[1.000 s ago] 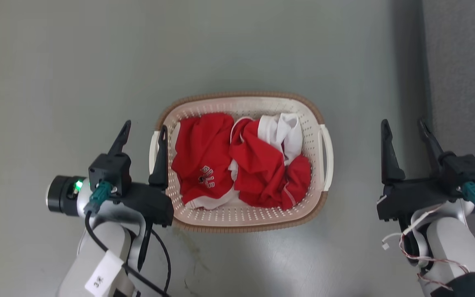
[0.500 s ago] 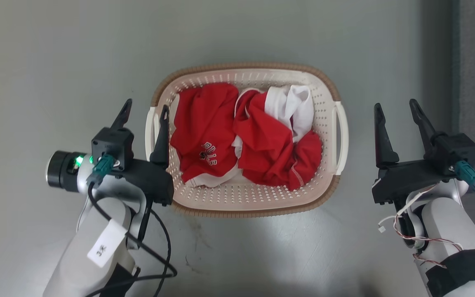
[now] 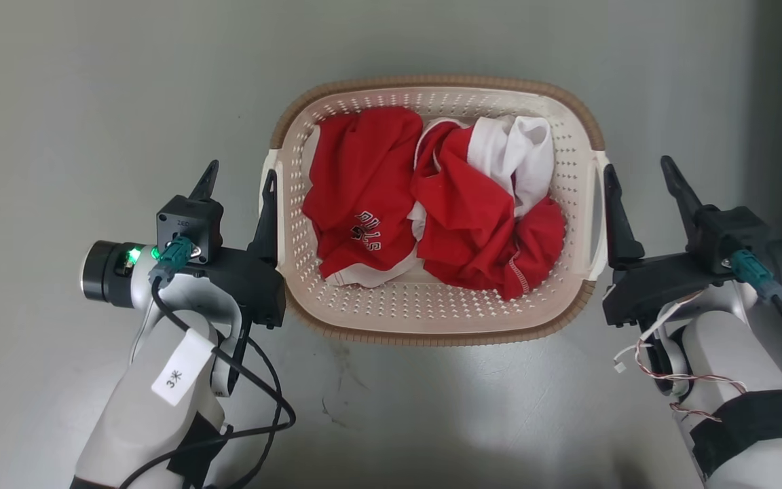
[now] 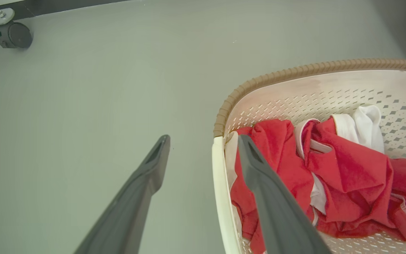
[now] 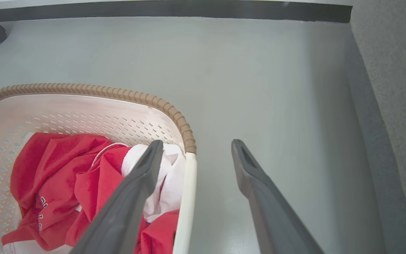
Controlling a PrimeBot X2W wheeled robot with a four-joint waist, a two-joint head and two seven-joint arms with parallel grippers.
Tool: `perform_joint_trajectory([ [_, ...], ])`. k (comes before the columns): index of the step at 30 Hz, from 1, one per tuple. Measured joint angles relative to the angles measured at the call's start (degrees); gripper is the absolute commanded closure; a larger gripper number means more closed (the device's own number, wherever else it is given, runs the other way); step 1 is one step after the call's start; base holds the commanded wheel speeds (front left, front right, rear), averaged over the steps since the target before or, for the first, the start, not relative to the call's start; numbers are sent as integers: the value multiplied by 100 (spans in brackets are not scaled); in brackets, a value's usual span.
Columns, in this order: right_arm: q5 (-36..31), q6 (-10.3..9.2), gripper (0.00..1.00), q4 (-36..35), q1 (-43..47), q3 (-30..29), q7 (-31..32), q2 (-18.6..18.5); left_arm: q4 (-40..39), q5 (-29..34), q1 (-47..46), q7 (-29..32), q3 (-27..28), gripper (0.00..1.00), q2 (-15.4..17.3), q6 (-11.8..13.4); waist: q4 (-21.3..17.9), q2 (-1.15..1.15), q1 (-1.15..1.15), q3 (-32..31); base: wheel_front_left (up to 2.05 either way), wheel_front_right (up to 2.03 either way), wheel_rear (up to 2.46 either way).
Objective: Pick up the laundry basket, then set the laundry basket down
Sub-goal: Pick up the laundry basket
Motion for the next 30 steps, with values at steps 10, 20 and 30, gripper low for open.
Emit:
perform_joint_trajectory([
  [10,-34,53,0,405,-119,91,-88,90,483,-55,-198,-125,-12,0,-94,-99,70,0,-1,60,0,0,0],
  [20,-34,60,0,748,-333,105,-129,104,931,-75,-388,-178,-56,0,-157,-202,85,-1,-1,181,0,0,0],
  [30,-40,104,0,1015,-595,134,-178,127,1278,-114,-675,-275,-157,0,-233,-346,108,-1,-1,411,0,0,0],
])
